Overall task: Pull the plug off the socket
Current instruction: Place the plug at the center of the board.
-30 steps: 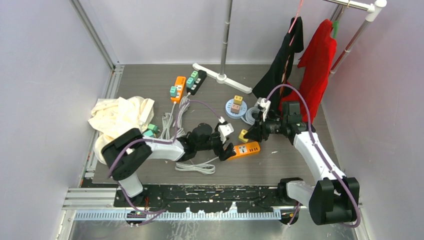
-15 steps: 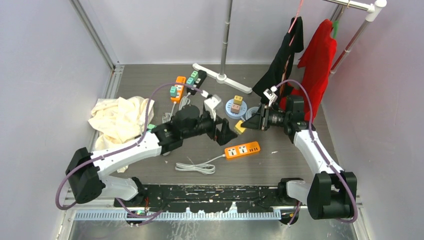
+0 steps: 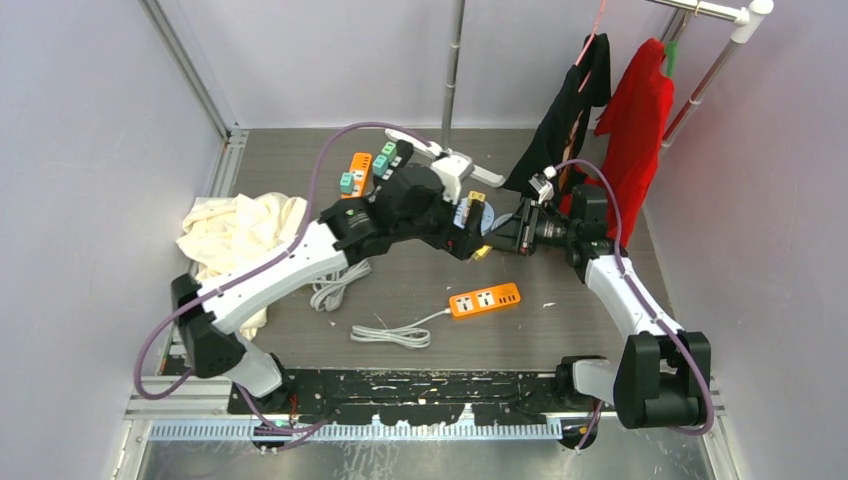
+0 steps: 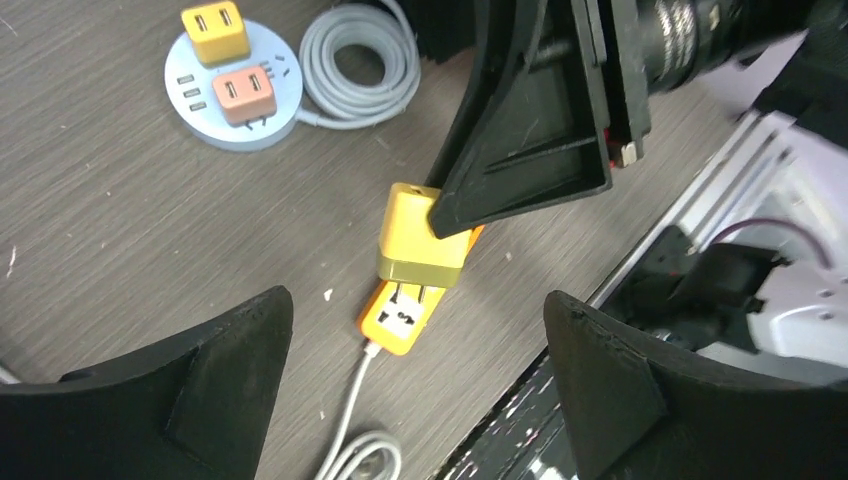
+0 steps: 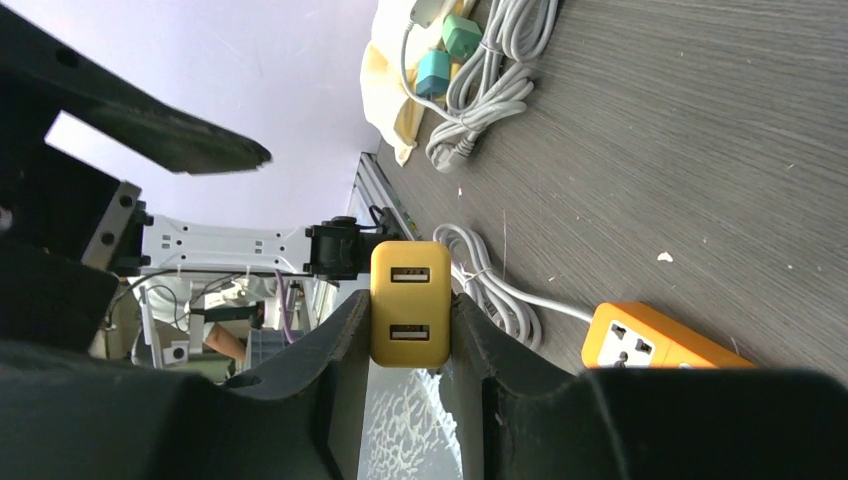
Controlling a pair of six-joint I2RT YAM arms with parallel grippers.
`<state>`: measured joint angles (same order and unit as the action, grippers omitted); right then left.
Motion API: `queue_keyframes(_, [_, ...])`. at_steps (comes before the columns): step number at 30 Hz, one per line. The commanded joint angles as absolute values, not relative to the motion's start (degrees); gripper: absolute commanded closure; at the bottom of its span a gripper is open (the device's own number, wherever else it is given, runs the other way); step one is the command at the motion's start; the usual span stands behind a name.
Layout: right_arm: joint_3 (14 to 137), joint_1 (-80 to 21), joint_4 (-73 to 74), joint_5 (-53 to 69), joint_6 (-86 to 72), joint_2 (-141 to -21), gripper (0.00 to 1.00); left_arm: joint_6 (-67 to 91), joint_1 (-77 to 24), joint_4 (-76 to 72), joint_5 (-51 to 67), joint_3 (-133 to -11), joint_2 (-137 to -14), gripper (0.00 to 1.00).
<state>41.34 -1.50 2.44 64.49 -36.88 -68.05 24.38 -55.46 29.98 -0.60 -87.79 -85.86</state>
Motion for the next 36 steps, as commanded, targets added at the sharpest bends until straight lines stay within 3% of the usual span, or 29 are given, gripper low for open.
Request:
queue_keyframes(1, [43.48,-1.93,-0.79,66.07,-39.55,-68.85,0.95,17.38,-58.67,42.81,-7.41,-96.61,-92.03,0.07])
queue_keyframes(9, [44.51,-2.45,-0.79,66.96,-40.16,-71.57,0.94,14.92,-60.32,45.69,-7.47,-103.46,-99.76,0.12])
queue_keyframes(20, [45.27,-3.06,-0.64,68.09,-39.94,-73.6,0.93,13.55,-60.82,44.26,-7.43,-106.46,-106.03,0.26])
queue_keyframes(28, [45.39,-3.16,-0.23,68.38,-39.25,-74.18,0.92,14.08,-60.82,43.51,-7.64,-106.39,-107.77,0.52])
queue_keyframes(31, [45.48,-3.16,-0.09,68.53,-39.18,-74.28,0.91,14.52,-60.77,43.71,-8.06,-106.18,-107.69,0.77])
queue_keyframes(32, [45.49,-3.16,-0.04,68.55,-39.09,-74.31,0.88,14.79,-60.76,43.83,-8.47,-106.17,-107.61,0.87])
queue_keyframes(34, [45.44,-3.16,0.12,68.47,-38.73,-74.32,0.81,15.16,-60.65,44.03,-9.01,-105.9,-107.23,0.96])
queue_keyframes(36, [45.38,-3.24,0.53,68.46,-37.92,-74.28,0.65,15.5,-60.54,43.85,-9.62,-105.0,-106.42,1.0])
